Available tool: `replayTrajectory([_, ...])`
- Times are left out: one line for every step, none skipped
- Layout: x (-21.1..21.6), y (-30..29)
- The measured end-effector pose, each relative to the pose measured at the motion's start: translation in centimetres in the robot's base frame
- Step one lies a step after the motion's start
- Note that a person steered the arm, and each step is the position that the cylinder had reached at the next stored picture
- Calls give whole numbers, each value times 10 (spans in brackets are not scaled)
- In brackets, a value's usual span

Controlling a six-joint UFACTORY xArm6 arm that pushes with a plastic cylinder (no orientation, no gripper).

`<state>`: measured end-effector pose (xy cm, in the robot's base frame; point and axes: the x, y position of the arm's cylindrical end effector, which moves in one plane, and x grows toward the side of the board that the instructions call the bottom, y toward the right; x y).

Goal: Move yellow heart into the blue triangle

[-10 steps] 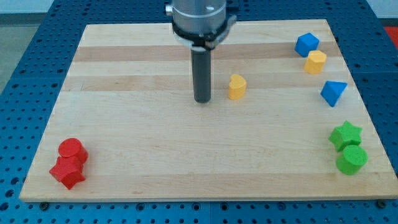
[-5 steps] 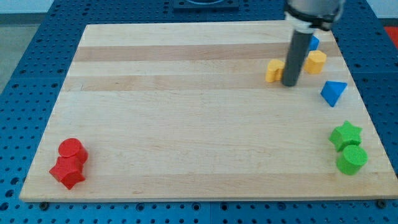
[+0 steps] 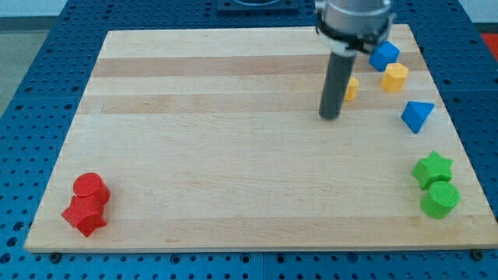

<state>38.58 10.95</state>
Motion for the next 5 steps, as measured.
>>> replayTrajectory([-76,0])
replayTrajectory([-72,0])
replayTrajectory([-47,14])
replayTrajectory([-7,77])
replayTrajectory([-5,95])
